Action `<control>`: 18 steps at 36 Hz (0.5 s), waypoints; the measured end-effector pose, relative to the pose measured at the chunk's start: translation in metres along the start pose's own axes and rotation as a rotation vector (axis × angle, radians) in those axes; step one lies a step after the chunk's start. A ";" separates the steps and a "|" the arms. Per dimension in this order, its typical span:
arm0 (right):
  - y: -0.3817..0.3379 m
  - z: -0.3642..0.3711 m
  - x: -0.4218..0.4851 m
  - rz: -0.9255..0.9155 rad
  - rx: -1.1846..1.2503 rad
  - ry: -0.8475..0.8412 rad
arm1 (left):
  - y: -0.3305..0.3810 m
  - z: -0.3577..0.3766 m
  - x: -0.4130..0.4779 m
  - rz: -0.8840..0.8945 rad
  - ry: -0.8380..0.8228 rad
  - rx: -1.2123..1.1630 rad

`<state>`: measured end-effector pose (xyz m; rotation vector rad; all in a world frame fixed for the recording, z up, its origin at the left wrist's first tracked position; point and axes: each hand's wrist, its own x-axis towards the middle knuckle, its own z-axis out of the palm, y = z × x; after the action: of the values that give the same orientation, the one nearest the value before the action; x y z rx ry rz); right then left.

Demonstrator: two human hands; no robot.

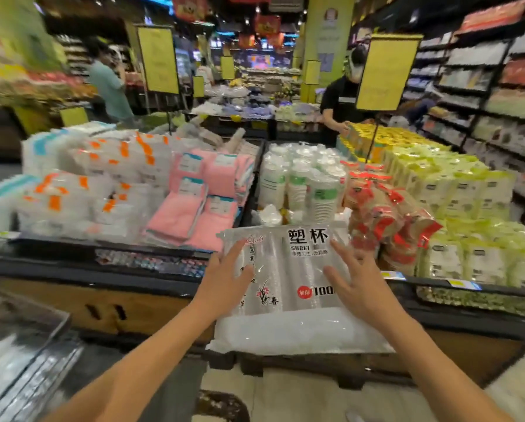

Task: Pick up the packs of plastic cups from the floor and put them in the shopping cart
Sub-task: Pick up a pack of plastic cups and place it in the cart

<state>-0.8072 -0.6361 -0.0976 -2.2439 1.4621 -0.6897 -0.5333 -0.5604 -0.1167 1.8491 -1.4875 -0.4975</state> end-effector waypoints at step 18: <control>-0.390 0.277 0.110 -0.505 0.049 -0.350 | -0.268 -0.323 -0.098 -0.504 0.502 0.120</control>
<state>-0.3213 -0.5726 -0.0850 -2.5536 0.7134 -0.4276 -0.1568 -0.3515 -0.1025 2.2410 -0.7320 -0.1452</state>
